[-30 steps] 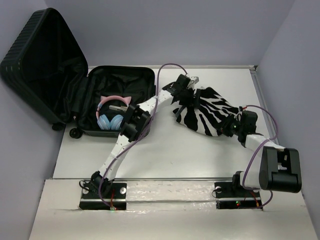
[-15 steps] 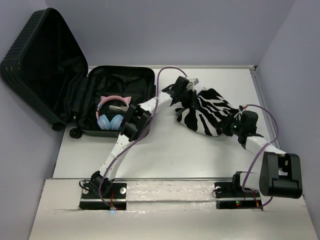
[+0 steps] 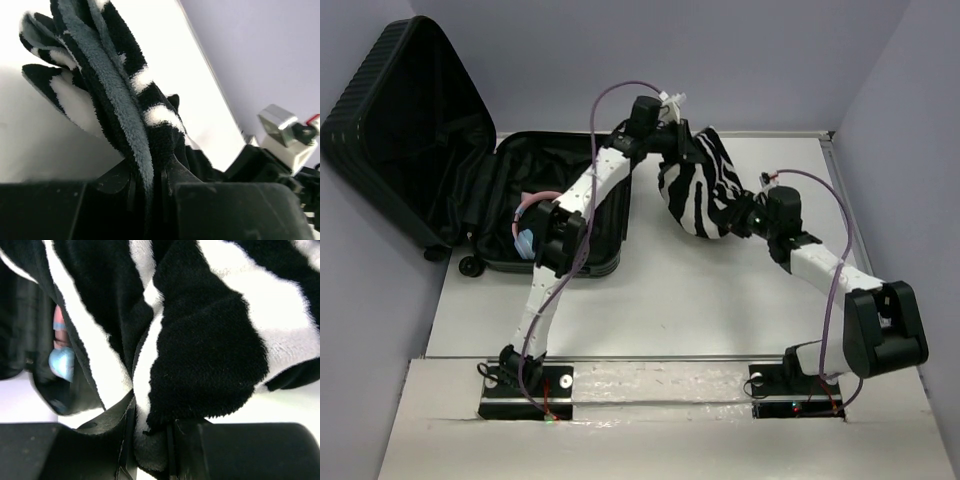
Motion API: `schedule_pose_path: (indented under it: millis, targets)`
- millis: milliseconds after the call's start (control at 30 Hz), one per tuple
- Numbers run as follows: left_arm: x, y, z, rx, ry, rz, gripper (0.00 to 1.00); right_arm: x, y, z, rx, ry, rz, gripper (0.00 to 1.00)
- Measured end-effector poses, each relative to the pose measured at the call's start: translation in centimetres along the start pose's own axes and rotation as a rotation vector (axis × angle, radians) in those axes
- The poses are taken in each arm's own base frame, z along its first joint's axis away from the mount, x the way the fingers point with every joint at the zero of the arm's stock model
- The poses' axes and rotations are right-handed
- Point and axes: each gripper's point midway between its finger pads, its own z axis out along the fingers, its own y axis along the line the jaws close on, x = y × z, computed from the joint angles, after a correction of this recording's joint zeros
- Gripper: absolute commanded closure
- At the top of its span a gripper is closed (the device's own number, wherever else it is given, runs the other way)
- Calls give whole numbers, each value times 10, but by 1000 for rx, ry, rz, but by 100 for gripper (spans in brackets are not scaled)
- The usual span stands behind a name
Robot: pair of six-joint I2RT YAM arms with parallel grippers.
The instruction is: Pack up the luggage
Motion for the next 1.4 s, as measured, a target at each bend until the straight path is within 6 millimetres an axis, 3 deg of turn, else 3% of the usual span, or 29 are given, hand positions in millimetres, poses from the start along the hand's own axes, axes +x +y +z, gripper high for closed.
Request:
schedule_pose_path:
  millis: [100,133,200,267,433,467,533,567,633,667,700,733,767,867,933,1033,1133,1233,1333,1400]
  targets:
    - [-41,1,-43,2,-71,0,94,-16,46,28,-72,-2,-37,81]
    - [-54,3,-62,-5,-95,-3,94,-19,69,43,-110,3,-54,81]
    - [-80,15,-104,-35,-150,-11,94,-18,97,61,-159,13,-80,81]
    - [-99,31,-153,-86,-199,-32,94,-15,140,88,-229,24,-106,81]
    - [-125,81,-265,-247,-320,-75,90,16,214,140,-343,64,-156,80]
    - [-122,91,-283,-281,-332,-93,81,25,227,149,-366,75,-168,80]
    - [-104,120,-322,-375,-363,-146,78,47,245,164,-394,107,-187,78]
    - [-96,129,-335,-402,-375,-170,77,67,252,174,-406,140,-201,78]
    - [-69,155,-358,-466,-394,-233,43,103,258,189,-413,201,-223,75]
    - [-45,173,-370,-511,-394,-293,17,117,257,194,-413,228,-232,69]
    - [-32,184,-378,-536,-401,-335,1,135,254,199,-406,265,-241,64]
    - [-15,200,-384,-567,-409,-378,1,149,249,204,-395,296,-247,48]
    - [-5,207,-387,-582,-407,-400,1,172,242,210,-378,347,-262,48]
    - [25,222,-389,-625,-394,-469,1,206,224,212,-336,432,-288,22]
    - [28,219,-389,-634,-397,-461,1,206,223,208,-332,439,-315,18]
    - [18,193,-396,-649,-435,-400,1,196,228,199,-323,424,-361,9]
    - [-3,143,-409,-662,-511,-279,1,180,235,188,-311,408,-417,5]
    - [-17,82,-428,-728,-617,-134,1,167,241,181,-301,388,-456,0]
    - [-13,26,-459,-804,-748,-25,1,153,247,171,-280,365,-507,2]
    - [1,5,-485,-864,-834,3,1,145,249,164,-268,348,-532,10]
